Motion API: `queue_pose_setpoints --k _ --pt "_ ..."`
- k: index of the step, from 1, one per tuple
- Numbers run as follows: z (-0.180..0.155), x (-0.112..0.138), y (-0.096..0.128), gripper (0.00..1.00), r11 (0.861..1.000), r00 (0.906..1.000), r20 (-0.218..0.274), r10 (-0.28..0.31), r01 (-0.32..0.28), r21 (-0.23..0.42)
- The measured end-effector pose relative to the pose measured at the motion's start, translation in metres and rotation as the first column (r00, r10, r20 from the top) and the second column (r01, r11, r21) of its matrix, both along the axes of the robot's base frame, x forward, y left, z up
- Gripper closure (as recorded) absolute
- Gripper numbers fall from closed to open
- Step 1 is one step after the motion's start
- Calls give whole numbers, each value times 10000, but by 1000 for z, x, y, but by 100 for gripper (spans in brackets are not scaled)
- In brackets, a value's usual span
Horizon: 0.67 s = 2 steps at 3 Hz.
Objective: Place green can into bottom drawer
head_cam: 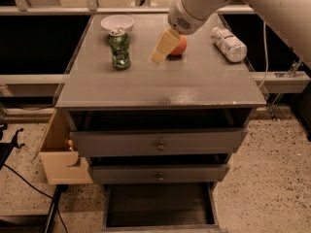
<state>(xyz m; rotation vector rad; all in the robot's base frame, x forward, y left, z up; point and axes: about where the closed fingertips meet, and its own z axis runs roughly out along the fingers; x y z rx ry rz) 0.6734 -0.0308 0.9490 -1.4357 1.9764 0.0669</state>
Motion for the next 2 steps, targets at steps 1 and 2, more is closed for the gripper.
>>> queue_pose_setpoints --k 1,2 --pt "0 0 0 0 10000 10000 0 -2 2 2" --pt "-12 14 -2 0 9992 9997 79 -235 232 335"
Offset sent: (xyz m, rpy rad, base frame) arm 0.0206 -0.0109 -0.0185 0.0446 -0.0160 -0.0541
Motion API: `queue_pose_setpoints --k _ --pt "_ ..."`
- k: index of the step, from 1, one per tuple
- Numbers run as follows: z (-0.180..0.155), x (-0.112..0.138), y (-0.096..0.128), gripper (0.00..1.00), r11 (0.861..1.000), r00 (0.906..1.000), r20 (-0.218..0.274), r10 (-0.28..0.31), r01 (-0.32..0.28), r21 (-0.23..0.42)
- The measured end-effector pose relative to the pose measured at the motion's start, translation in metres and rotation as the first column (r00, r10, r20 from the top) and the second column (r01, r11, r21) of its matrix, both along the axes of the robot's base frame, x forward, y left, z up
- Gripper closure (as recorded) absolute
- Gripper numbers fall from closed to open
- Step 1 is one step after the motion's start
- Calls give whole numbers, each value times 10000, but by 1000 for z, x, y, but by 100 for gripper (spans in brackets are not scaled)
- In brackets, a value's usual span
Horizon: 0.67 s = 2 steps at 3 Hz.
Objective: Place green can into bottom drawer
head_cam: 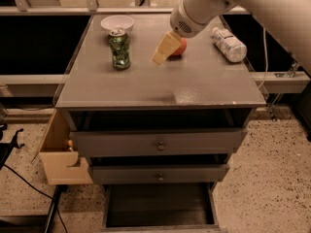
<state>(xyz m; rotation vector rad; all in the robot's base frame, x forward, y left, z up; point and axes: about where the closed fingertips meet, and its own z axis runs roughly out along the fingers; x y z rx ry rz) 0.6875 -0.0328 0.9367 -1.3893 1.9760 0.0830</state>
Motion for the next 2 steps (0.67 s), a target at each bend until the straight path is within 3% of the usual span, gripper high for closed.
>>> queue_pose_setpoints --k 2 --pt "-19 45 21 0 9954 9997 226 132 -153 941"
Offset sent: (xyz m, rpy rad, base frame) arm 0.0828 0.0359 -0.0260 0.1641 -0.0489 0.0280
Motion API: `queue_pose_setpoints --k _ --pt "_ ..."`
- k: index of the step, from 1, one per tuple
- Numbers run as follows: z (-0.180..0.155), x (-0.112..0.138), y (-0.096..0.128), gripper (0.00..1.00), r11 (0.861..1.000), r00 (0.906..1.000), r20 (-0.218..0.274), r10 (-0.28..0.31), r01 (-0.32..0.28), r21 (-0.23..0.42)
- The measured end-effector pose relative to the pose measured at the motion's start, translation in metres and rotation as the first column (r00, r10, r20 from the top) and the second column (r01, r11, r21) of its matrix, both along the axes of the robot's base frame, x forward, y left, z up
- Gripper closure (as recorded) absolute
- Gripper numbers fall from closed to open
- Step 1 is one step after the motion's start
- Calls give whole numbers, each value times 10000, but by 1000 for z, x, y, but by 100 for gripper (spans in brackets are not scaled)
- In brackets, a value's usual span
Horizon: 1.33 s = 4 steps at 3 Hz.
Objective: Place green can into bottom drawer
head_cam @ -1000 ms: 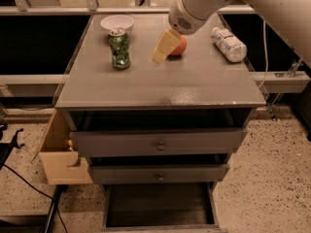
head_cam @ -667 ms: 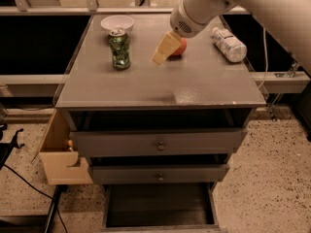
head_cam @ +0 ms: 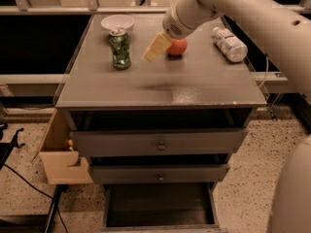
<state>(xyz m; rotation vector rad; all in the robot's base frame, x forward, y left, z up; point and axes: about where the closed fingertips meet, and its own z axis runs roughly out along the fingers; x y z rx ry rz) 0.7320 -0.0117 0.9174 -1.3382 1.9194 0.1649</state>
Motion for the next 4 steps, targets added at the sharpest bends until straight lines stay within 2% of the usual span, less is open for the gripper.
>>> queue_pose_setpoints --k 1,2,4 --pt "-3 20 15 0 9987 9996 77 261 -264 435" --pt "-2 27 32 0 9948 9980 80 628 -633 803" --pt "0 12 73 0 9768 9851 -243 1704 -1656 1358"
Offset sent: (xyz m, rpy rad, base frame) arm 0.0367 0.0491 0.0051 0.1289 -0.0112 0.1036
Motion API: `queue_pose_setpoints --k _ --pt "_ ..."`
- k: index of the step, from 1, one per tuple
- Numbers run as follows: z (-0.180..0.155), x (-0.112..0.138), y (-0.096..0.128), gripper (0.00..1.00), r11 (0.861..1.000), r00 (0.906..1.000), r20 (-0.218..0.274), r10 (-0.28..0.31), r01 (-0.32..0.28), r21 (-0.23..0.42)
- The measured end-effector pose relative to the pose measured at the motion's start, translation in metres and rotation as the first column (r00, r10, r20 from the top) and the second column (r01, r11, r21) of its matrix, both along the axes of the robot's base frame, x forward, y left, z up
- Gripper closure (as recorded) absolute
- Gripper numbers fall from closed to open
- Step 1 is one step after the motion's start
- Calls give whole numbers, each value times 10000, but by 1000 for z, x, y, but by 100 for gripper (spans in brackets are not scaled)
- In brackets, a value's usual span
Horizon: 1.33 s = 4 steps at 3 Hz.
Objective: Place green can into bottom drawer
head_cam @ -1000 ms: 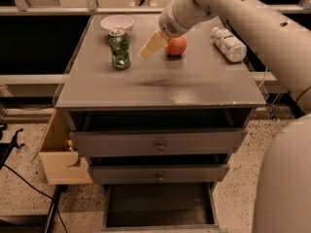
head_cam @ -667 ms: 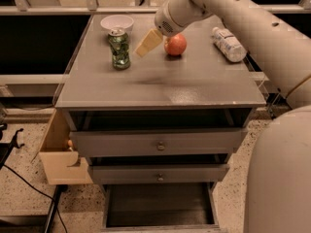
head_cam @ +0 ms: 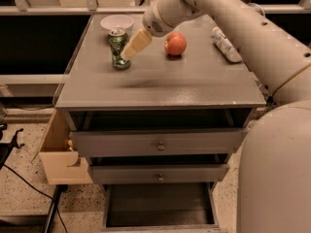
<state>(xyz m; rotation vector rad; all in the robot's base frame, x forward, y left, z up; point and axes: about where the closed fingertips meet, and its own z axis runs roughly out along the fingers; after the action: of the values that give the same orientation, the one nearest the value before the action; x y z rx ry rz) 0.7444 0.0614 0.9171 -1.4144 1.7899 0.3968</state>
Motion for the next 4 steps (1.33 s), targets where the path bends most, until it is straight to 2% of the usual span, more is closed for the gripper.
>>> queue_pose_setpoints --k 2,4 --pt "-23 -1 26 0 9987 9978 -445 491 -485 142" --pt "-41 15 51 0 9970 9973 -482 561 -535 553"
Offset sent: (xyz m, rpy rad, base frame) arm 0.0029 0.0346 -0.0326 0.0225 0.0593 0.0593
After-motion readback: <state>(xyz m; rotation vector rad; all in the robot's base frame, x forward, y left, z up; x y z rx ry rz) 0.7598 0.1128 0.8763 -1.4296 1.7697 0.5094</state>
